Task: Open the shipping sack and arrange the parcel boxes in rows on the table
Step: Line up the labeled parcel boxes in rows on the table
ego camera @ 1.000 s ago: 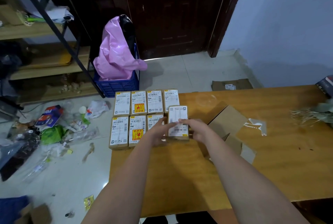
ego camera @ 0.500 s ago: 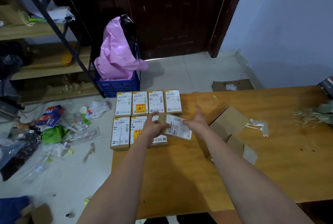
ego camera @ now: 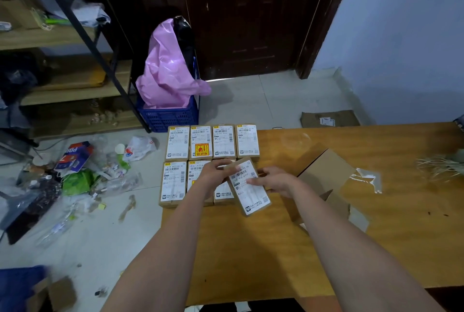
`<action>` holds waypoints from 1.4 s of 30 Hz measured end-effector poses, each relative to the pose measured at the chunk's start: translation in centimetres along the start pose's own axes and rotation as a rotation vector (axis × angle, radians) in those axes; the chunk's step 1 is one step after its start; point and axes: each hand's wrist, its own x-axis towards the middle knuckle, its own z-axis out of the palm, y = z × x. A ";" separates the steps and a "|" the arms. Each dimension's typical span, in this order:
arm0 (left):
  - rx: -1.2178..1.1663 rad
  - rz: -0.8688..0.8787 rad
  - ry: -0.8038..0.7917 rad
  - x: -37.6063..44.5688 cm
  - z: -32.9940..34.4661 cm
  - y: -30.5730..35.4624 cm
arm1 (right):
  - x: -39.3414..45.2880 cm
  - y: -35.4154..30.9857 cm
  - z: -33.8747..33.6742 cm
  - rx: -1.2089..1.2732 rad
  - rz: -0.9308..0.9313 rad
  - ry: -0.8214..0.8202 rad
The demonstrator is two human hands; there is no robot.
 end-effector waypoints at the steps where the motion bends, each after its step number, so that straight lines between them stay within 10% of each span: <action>1: 0.025 0.014 0.023 0.1 -0.2 -0.1 | 0.1 0.0 0.0 0.014 0.007 0.020; 16: 0.472 0.076 0.878 1.8 -7.5 -2.8 | 7.3 3.2 -0.1 0.069 0.223 0.262; 42: 0.336 -0.219 0.657 4.8 -12.0 -5.6 | 6.8 0.0 1.0 -0.158 0.273 0.356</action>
